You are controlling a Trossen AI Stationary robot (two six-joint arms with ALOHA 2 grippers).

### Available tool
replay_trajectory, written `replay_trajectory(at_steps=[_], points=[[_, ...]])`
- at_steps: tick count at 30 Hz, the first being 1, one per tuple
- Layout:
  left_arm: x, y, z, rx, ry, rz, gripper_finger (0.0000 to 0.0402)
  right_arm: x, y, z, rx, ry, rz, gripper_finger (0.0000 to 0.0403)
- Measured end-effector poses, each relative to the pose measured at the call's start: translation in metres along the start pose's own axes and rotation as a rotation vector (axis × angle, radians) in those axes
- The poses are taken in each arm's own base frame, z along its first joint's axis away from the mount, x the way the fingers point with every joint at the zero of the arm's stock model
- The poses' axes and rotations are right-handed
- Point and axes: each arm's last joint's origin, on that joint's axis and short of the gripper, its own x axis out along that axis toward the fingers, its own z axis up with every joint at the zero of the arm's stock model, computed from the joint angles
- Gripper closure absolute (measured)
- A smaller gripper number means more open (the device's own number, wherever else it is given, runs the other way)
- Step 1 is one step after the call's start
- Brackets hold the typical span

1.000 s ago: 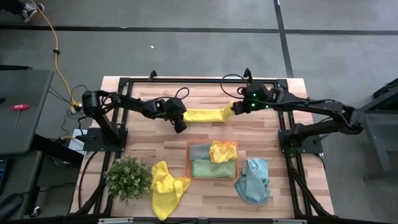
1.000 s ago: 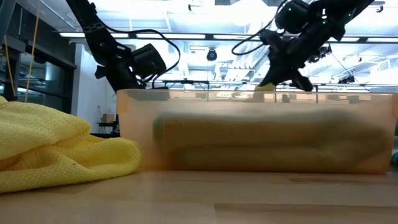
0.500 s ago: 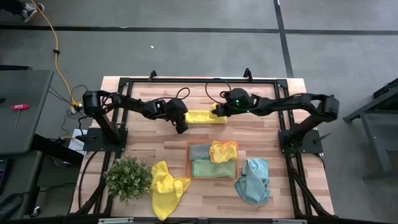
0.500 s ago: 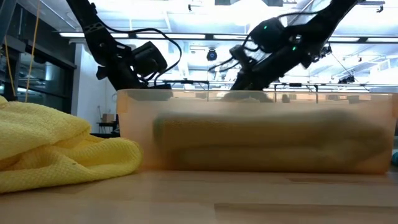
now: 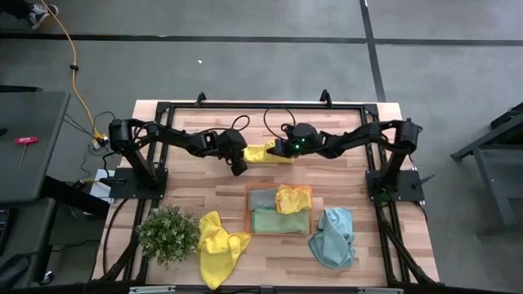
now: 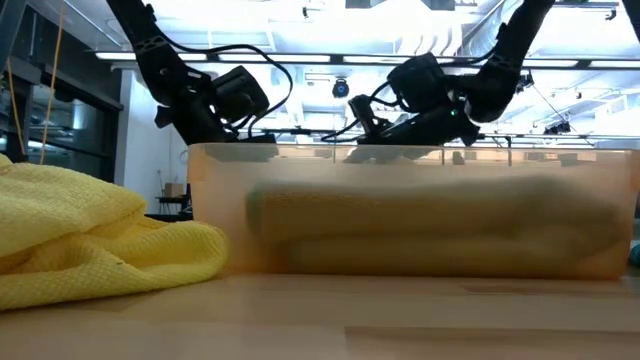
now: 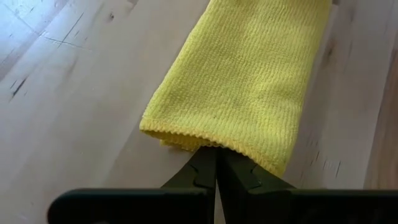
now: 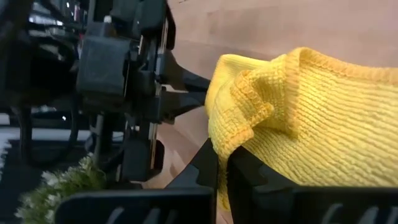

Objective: Fold microfiber towels
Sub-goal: Fold the right yellow microfiber towel

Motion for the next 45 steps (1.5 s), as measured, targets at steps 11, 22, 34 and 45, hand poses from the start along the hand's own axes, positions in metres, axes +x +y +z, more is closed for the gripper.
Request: replay_trajectory(at_steps=[11,22,34,45], points=[[0.000,0.000,0.001,-0.001,-0.009,0.002,0.0401,0.004,0.002,-0.003,0.012,-0.002,0.055,0.0403],[-0.001,0.000,0.006,-0.009,-0.055,-0.002,0.0401,0.015,0.020,0.007,0.004,0.065,-0.042,0.0403],[-0.001,0.000,0.006,-0.009,-0.054,-0.002,0.0401,0.020,0.035,0.017,-0.060,0.020,-0.138,0.0396],[-0.001,0.000,0.006,-0.002,-0.054,0.001,0.0401,0.020,0.051,0.024,-0.051,0.010,0.055,0.0257]])
